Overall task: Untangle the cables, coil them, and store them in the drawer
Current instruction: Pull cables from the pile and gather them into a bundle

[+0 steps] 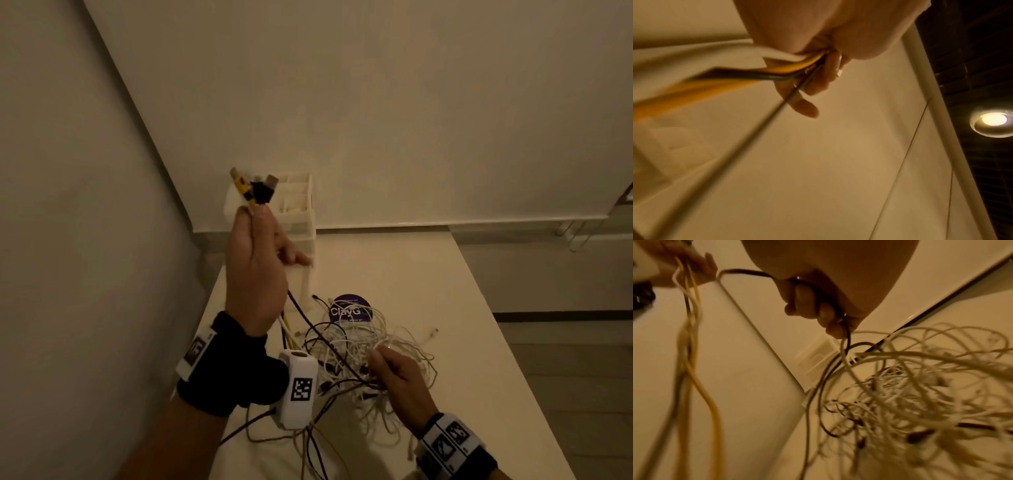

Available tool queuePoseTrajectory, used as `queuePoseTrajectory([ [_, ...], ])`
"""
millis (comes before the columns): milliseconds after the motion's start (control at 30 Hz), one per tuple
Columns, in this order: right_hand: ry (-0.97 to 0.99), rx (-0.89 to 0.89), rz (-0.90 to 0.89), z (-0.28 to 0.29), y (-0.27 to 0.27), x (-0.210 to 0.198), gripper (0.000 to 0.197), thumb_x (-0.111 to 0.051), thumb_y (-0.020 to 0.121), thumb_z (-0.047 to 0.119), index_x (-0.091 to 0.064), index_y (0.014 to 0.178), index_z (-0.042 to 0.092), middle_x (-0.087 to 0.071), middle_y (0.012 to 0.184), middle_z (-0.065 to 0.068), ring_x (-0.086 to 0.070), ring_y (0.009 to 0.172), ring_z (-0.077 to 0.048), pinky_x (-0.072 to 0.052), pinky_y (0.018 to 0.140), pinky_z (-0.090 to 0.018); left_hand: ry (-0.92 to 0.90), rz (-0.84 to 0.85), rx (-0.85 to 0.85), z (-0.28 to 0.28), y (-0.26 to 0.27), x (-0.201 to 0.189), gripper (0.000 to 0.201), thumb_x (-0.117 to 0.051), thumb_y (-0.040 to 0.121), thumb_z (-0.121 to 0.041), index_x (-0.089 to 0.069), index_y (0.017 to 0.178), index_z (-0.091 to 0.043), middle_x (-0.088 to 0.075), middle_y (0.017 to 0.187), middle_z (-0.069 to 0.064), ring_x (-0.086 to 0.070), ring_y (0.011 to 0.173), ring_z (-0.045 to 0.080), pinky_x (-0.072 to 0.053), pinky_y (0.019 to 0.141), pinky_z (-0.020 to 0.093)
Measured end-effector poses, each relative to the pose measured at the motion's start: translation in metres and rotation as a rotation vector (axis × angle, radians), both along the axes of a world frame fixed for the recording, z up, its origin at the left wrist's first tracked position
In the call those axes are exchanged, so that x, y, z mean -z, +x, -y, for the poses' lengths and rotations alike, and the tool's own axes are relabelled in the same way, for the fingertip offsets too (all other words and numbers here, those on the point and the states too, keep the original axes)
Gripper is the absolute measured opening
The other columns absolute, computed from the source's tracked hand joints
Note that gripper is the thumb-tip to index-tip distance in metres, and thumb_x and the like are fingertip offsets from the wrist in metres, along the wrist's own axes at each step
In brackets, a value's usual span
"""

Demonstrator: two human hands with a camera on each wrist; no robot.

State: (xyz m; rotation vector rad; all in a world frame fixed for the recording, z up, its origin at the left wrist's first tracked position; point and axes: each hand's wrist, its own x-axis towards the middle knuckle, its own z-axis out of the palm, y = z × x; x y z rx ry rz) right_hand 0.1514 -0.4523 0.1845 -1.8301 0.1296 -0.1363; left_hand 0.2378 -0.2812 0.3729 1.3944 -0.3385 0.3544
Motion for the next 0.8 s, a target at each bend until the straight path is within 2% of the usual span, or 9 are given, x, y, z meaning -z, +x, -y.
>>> queuePoseTrajectory([
  [67, 0.091, 0.009, -0.038, -0.005, 0.007, -0.017, 0.054, -0.037, 0.095, 0.053, -0.043, 0.055, 0.016, -0.037, 0.051, 0.006, -0.033, 0.049, -0.012, -0.031, 0.052, -0.021, 0.087, -0.055, 0.097, 0.004, -0.003, 0.010, 0.026, -0.033, 0.104, -0.031, -0.047, 0.086, -0.019, -0.033, 0.058, -0.010, -0.029, 0.046, 0.009, -0.034, 0.038, 0.024],
  [133, 0.116, 0.028, -0.048, -0.008, 0.015, -0.035, 0.056, -0.034, 0.092, 0.054, -0.042, 0.051, 0.015, -0.036, 0.048, 0.002, -0.032, 0.045, -0.013, -0.031, 0.048, -0.020, 0.228, -0.065, 0.177, 0.009, -0.003, 0.025, 0.024, -0.040, 0.099, -0.037, -0.053, 0.094, -0.018, -0.035, 0.060, -0.012, -0.028, 0.047, 0.007, -0.028, 0.043, 0.023],
  [233, 0.118, 0.105, -0.030, -0.005, 0.025, -0.050, 0.059, -0.037, 0.094, 0.053, -0.041, 0.045, 0.020, -0.034, 0.045, 0.003, -0.029, 0.041, -0.013, -0.029, 0.047, -0.025, 0.535, -0.056, 0.254, 0.013, -0.012, 0.048, 0.028, -0.057, 0.091, -0.041, -0.061, 0.102, -0.016, -0.053, 0.068, -0.007, -0.043, 0.054, 0.007, -0.042, 0.052, 0.034],
  [367, 0.232, 0.150, 0.087, 0.001, 0.031, -0.068, 0.057, -0.042, 0.103, 0.027, -0.053, 0.048, 0.017, -0.047, 0.043, 0.006, -0.036, 0.040, -0.006, -0.034, 0.046, -0.026, 0.780, -0.170, 0.330, 0.035, -0.036, 0.083, 0.050, -0.069, 0.069, -0.062, -0.065, 0.100, -0.023, -0.071, 0.090, -0.002, -0.068, 0.083, 0.013, -0.057, 0.077, 0.042],
  [433, 0.278, 0.131, 0.098, 0.003, 0.030, -0.075, 0.061, -0.040, 0.103, 0.022, -0.059, 0.046, 0.022, -0.053, 0.042, 0.009, -0.044, 0.040, 0.001, -0.039, 0.047, -0.017, 0.764, -0.197, 0.307, 0.045, -0.043, 0.094, 0.057, -0.067, 0.068, -0.064, -0.066, 0.103, -0.020, -0.071, 0.093, 0.001, -0.067, 0.088, 0.019, -0.055, 0.079, 0.046],
  [500, 0.370, 0.121, 0.053, 0.005, 0.029, -0.078, 0.062, -0.041, 0.103, 0.024, -0.063, 0.045, 0.022, -0.048, 0.042, 0.009, -0.040, 0.038, -0.002, -0.035, 0.044, -0.018, 0.718, -0.192, 0.296, 0.050, -0.043, 0.096, 0.037, -0.066, 0.077, -0.050, -0.069, 0.095, -0.018, -0.070, 0.084, 0.001, -0.065, 0.078, 0.018, -0.053, 0.073, 0.045],
  [633, 0.412, 0.098, 0.054, 0.017, 0.027, -0.079, 0.064, -0.046, 0.090, 0.049, -0.055, 0.073, -0.013, -0.037, 0.054, -0.009, -0.030, 0.047, -0.018, -0.029, 0.046, -0.029, 0.664, -0.106, 0.240, 0.046, -0.041, 0.088, 0.021, -0.062, 0.090, -0.031, -0.064, 0.083, -0.010, -0.061, 0.069, 0.005, -0.053, 0.059, 0.017, -0.045, 0.057, 0.032],
  [700, 0.363, 0.031, 0.103, 0.018, 0.024, -0.080, 0.061, -0.044, 0.093, 0.045, -0.055, 0.076, -0.013, -0.046, 0.055, -0.010, -0.039, 0.047, -0.020, -0.036, 0.048, -0.030, 0.582, -0.060, 0.169, 0.044, -0.036, 0.076, 0.012, -0.063, 0.091, -0.020, -0.064, 0.082, -0.012, -0.059, 0.066, 0.003, -0.049, 0.056, 0.013, -0.040, 0.053, 0.025],
  [800, 0.298, -0.057, 0.185, 0.013, 0.018, -0.076, 0.047, -0.040, 0.099, 0.030, -0.058, 0.078, -0.008, -0.053, 0.059, -0.010, -0.048, 0.051, -0.020, -0.042, 0.053, -0.027, 0.506, 0.047, 0.071, 0.040, -0.027, 0.056, 0.011, -0.062, 0.091, -0.020, -0.067, 0.091, -0.011, -0.062, 0.070, 0.009, -0.053, 0.062, 0.025, -0.046, 0.057, 0.037],
])
